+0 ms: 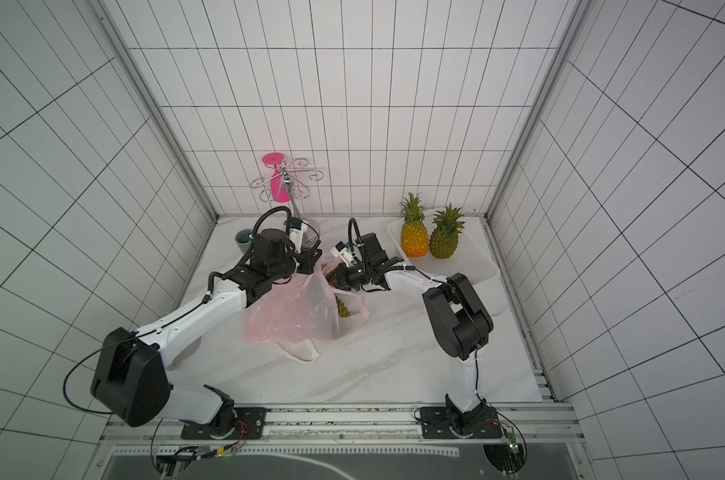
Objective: Place the pineapple into a plastic bag & tie a knot
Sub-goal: Adjust the pineapple in the plastic bag.
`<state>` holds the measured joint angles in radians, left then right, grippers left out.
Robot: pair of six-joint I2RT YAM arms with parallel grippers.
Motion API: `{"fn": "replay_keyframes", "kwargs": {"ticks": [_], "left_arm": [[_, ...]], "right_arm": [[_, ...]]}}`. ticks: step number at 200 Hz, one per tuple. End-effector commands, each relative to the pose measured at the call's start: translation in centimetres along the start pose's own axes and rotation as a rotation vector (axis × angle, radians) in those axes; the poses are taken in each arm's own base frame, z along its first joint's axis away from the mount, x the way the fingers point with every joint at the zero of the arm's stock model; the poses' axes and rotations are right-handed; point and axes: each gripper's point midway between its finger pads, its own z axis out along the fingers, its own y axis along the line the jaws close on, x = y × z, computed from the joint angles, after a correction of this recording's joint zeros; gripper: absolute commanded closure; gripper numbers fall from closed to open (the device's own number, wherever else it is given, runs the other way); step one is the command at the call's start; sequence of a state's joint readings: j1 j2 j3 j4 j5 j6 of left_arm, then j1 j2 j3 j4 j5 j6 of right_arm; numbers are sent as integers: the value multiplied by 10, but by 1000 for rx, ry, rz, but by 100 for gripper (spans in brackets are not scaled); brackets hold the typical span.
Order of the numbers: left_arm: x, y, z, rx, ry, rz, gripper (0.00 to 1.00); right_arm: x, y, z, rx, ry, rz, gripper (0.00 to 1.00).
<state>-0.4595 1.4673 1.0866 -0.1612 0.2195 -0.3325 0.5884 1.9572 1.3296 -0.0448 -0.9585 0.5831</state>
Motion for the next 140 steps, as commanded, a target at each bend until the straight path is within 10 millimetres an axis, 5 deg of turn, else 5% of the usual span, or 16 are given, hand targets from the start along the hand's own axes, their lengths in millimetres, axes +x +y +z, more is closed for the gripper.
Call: {"fn": "replay_keyframes", "kwargs": {"ticks": [1,21,48,74,96,140], "left_arm": [[1,-17,11,65,41,31,100],[20,-17,18,61,101,38,100],[43,7,22,-33,176,9,100],[55,33,17,-134,217,-27,89],[53,53,6,-215,218,-63,68],[21,60,-20,-318,168,-56,59]], "right_arm": [[-3,8,18,32,78,-66,100],[-13,5,25,37,83,-62,100],[-24,30,26,-100,72,-62,100],[-29,43,5,-194,8,-57,66],[-35,26,-27,-129,-95,-45,42],[-37,5,-81,13,-233,-60,29]]}}
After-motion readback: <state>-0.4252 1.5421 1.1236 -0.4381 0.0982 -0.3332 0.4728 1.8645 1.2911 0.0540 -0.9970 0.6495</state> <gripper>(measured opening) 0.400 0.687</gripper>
